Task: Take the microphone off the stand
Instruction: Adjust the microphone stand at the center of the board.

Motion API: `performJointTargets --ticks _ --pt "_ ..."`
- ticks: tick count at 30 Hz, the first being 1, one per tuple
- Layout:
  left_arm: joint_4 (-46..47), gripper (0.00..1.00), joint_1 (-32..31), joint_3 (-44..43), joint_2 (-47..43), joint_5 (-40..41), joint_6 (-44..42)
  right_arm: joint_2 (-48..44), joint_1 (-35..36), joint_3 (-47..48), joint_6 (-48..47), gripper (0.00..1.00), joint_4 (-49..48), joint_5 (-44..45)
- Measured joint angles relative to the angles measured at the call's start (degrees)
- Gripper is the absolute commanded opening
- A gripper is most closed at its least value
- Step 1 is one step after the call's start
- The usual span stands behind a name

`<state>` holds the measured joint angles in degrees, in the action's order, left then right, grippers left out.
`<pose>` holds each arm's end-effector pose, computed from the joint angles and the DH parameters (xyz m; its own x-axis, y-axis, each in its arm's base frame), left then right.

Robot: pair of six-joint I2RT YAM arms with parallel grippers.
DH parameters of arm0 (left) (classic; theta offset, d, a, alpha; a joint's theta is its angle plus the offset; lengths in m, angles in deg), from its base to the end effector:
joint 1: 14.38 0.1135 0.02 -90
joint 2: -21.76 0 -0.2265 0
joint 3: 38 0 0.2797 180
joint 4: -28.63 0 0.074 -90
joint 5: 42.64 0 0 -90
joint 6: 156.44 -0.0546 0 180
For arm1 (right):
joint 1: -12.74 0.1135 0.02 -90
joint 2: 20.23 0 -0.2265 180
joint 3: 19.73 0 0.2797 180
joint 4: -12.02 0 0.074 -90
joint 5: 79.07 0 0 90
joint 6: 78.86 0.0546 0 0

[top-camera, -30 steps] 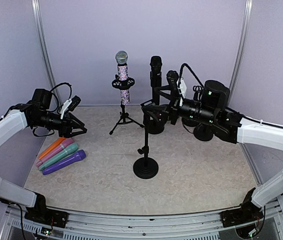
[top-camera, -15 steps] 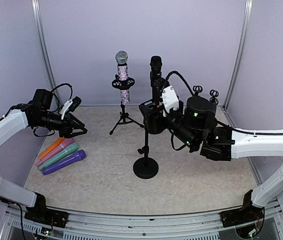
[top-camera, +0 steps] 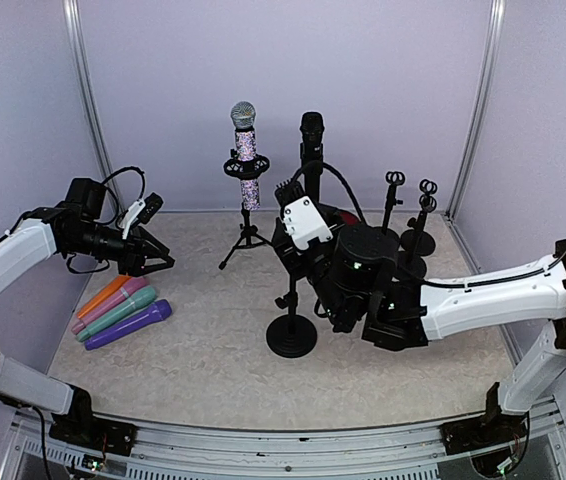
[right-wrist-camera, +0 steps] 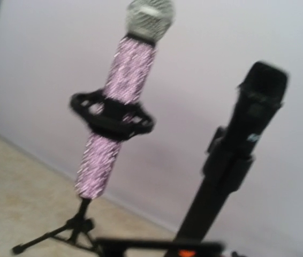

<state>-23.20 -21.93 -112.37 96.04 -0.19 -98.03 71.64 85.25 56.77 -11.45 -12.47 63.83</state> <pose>0.2990 -0.0803 0.2449 -0.3793 0.4069 -0.8310 0.8691 0.4648 -0.1691 0.1626 0.3710 0.2827 0.1741 -0.2186 -0.9602 -0.2944 0.9189 -0.2626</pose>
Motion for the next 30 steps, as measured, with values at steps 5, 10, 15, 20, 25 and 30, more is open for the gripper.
performJointTargets --ticks 5,10,15,20,25,30 --pt "0.0 0.48 0.0 0.0 0.0 0.0 0.0 1.7 0.2 0.0 -7.8 0.50 -9.4 2.5" --pt "0.0 0.48 0.0 0.0 -0.1 0.1 0.0 2.6 0.2 -0.3 -12.1 0.38 -14.1 1.7" --pt "0.0 0.48 0.0 0.0 -0.4 0.1 0.0 0.6 -0.9 -2.2 -9.7 0.31 -11.9 -4.4" --pt "0.0 0.48 0.0 0.0 -0.5 0.2 0.1 -5.9 -6.5 -5.2 -0.8 0.24 -2.7 -19.9" --pt "0.0 0.48 0.0 0.0 -0.7 0.2 0.2 -10.1 -14.0 -5.9 4.1 0.22 3.0 -39.2" --pt "0.0 0.48 0.0 0.0 -0.7 0.3 0.3 -10.0 -18.7 -4.8 4.2 0.15 7.0 -56.9"
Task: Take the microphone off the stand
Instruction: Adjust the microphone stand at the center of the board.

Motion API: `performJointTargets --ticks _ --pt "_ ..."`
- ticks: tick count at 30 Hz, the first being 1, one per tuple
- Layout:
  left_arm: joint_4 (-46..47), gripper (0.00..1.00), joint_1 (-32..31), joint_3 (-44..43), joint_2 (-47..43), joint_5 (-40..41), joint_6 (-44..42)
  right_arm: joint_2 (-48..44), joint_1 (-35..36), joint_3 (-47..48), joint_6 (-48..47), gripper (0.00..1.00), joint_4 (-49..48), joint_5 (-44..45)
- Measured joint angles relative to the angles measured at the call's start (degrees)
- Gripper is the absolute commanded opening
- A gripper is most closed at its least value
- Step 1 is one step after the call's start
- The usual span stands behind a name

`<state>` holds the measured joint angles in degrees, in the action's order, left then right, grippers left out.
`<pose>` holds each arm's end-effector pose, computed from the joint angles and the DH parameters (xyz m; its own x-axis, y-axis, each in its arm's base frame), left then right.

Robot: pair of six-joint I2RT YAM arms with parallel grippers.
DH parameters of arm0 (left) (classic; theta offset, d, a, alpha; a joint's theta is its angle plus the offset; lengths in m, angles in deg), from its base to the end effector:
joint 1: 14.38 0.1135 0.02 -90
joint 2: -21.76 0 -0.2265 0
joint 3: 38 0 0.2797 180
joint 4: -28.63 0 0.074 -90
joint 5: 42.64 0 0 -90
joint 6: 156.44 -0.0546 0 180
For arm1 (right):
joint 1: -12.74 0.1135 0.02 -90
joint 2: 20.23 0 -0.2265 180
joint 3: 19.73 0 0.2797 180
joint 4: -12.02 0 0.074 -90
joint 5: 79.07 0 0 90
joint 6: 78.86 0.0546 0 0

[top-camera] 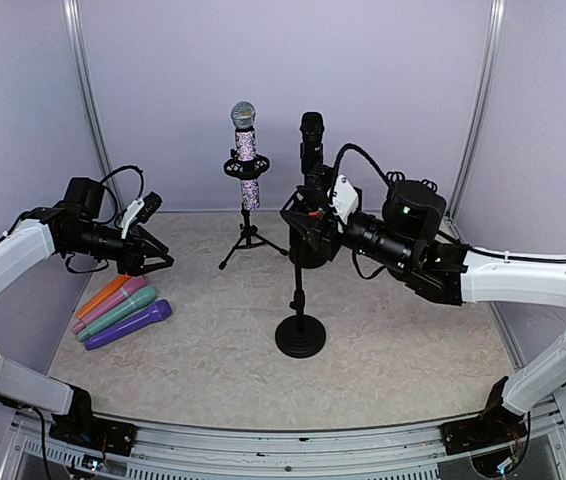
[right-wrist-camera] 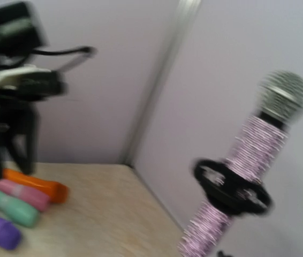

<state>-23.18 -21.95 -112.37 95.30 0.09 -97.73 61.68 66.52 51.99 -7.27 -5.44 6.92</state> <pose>0.2975 -0.0800 0.2485 -0.3736 0.4052 -0.8344 0.8681 0.4696 -0.1607 0.2279 0.3176 0.3045 0.3381 -0.0716 -0.9384 -0.7789 0.5384 -0.3217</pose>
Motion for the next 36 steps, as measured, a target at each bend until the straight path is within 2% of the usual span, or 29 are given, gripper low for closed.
performJointTargets --ticks 6,10,16,23,25,31,36 --pt "0.0 0.48 -0.2 0.0 0.0 0.2 0.2 2.4 -3.7 2.8 0.1 0.18 0.8 -12.9" --pt "0.0 0.48 -0.2 0.0 -0.1 0.5 0.2 3.5 -5.1 3.5 0.1 0.25 0.4 -17.6" --pt "0.0 0.49 -0.2 0.0 -0.1 0.9 0.2 4.7 -7.4 4.6 0.6 0.41 0.2 -23.0" --pt "0.5 0.50 -0.3 0.0 -0.1 1.0 0.6 4.5 -7.7 3.4 0.4 0.80 -3.1 -23.1" --pt "0.5 0.52 -0.5 0.0 -0.1 1.1 0.8 3.7 -7.8 2.7 1.2 0.98 -4.0 -21.8" --pt "0.6 0.64 -0.8 0.0 -0.1 1.5 1.2 -1.9 -7.8 1.3 4.5 1.00 -1.9 -15.8" --pt "0.9 0.72 -0.8 0.0 -0.2 3.0 1.7 -9.6 -7.9 -0.1 13.9 1.00 1.3 -6.7"
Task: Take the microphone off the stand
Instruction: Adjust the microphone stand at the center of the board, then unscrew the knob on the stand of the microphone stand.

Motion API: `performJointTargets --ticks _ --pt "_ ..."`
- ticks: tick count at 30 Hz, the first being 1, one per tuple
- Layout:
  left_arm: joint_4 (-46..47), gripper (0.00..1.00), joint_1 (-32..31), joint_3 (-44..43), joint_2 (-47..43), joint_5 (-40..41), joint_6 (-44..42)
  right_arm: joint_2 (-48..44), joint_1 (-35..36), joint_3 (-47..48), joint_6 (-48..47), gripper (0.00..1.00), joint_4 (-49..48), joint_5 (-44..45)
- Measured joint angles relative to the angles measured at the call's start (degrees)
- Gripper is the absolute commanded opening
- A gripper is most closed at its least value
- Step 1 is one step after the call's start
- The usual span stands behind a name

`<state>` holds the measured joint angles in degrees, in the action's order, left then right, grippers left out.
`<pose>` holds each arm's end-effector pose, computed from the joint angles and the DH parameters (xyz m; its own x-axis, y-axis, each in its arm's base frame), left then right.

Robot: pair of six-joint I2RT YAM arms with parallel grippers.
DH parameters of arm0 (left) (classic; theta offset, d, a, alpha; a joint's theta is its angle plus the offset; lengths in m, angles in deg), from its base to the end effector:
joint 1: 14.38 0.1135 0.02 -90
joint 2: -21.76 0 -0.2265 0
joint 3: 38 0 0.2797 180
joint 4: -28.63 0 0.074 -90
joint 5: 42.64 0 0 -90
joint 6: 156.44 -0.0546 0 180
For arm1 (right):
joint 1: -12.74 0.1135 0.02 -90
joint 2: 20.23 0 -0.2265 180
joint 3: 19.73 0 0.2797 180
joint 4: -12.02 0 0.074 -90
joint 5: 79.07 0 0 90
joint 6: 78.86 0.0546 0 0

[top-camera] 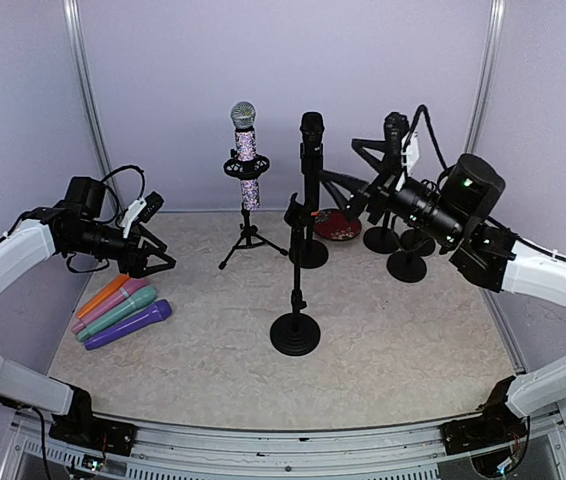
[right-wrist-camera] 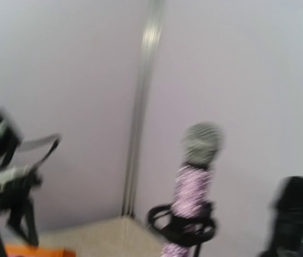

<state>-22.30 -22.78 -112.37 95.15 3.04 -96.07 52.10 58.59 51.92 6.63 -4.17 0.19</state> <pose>0.2988 -0.0827 0.2488 -0.3867 0.4147 -0.8237 0.8518 0.5029 -0.1468 0.2392 0.2610 0.3601 0.2509 0.1476 -0.9567 -0.8128 0.5689 -0.1254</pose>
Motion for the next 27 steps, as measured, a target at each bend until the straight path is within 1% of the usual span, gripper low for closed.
performJointTargets --ticks 3,7,10,13,16,18,20,23,27 --pt "0.2 0.75 0.3 0.0 -0.6 1.3 0.5 -5.6 -0.7 0.0 6.7 1.00 3.5 4.6" --pt "0.5 0.77 1.6 -0.1 -2.2 3.1 1.1 -10.1 -1.0 0.0 15.5 0.86 8.7 5.7" --pt "0.5 0.77 3.2 -0.3 -3.0 4.7 1.1 -10.7 -1.0 -0.5 25.6 0.81 16.3 6.2" --pt "0.5 0.77 4.7 -0.4 -3.3 5.7 1.1 -10.8 -1.0 -4.6 35.8 0.78 22.8 5.5" --pt "0.5 0.77 5.4 -0.4 -3.4 6.3 1.0 -10.5 -1.0 -12.9 46.9 0.76 24.8 1.3" --pt "0.5 0.77 5.4 -0.4 -3.4 6.4 0.9 -8.7 -1.0 -18.3 54.2 0.75 23.8 -3.0" --pt "0.5 0.77 5.4 -0.4 -3.4 6.4 0.9 -5.1 -1.0 -20.9 59.1 0.74 22.6 -6.7" --pt "0.6 0.76 5.4 -0.4 -3.4 6.4 0.9 1.5 -0.9 -21.3 64.0 0.70 19.2 -10.8" --pt "0.6 0.76 5.4 -0.4 -3.4 6.4 0.9 9.2 0.0 -19.0 67.3 0.65 15.7 -14.0"
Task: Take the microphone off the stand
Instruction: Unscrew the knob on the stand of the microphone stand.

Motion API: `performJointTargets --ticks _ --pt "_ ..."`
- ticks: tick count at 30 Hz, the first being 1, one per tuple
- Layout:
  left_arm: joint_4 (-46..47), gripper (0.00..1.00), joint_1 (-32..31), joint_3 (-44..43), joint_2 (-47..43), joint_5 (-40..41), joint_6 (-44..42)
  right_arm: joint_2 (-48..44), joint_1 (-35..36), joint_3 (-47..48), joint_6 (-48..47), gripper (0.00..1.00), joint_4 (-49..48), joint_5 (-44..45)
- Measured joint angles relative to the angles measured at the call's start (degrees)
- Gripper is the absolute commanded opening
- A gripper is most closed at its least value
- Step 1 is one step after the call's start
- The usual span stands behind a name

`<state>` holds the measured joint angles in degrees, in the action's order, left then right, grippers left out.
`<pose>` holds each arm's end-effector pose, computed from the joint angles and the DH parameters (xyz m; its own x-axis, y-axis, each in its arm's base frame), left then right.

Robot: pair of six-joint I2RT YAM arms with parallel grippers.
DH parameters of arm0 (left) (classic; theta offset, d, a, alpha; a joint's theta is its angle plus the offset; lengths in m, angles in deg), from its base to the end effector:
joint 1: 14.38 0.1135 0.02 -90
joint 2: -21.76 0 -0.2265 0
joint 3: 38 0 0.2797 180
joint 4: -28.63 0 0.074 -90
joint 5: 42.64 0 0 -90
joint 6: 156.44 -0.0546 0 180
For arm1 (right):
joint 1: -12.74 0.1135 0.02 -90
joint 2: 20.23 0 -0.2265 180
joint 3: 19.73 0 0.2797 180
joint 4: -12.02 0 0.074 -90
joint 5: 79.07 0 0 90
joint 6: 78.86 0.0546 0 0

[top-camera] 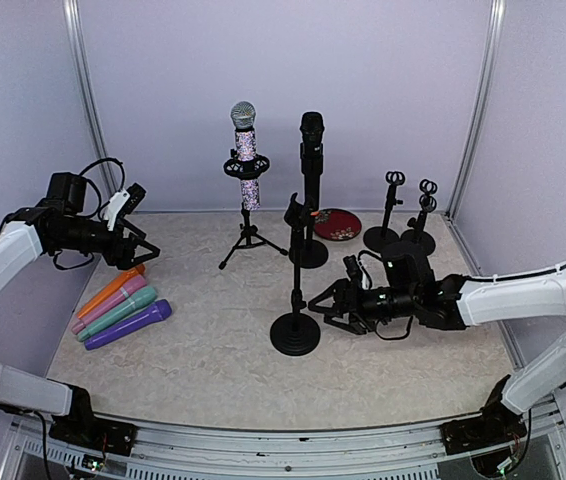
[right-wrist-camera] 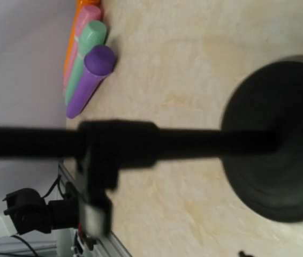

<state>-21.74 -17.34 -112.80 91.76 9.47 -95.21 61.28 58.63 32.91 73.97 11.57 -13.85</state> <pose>0.3011 -0.0491 0.2661 -0.3989 0.4010 -0.8247 0.7553 0.6536 -0.0475 0.2203 0.2602 0.1437 -0.9595 0.1707 -0.2241 -0.1201 0.4717 0.8735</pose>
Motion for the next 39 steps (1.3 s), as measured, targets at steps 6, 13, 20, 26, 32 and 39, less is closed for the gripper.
performJointTargets --ticks 6,13,20,26,32,39 --pt "0.0 0.75 0.0 0.0 0.0 -0.5 0.0 7.0 1.8 4.0 2.9 0.62 -5.4 -1.2" --pt "0.0 0.74 0.0 0.1 -0.3 -0.7 -0.3 11.6 3.0 5.8 5.3 0.49 -9.7 -1.1" --pt "0.4 0.73 0.0 1.9 -1.6 -0.7 -1.1 11.7 3.5 7.8 5.2 0.28 -6.9 2.6" --pt "0.9 0.73 0.0 3.2 -1.9 -0.7 -1.2 11.7 3.9 10.3 3.9 0.15 -3.1 4.3" --pt "1.2 0.73 0.0 3.4 -2.6 -0.7 -1.3 11.7 4.0 11.9 2.5 0.00 0.0 5.6" --pt "1.6 0.73 0.0 3.9 -3.2 -0.8 -1.3 11.7 4.0 15.5 -5.0 0.00 8.1 9.2"
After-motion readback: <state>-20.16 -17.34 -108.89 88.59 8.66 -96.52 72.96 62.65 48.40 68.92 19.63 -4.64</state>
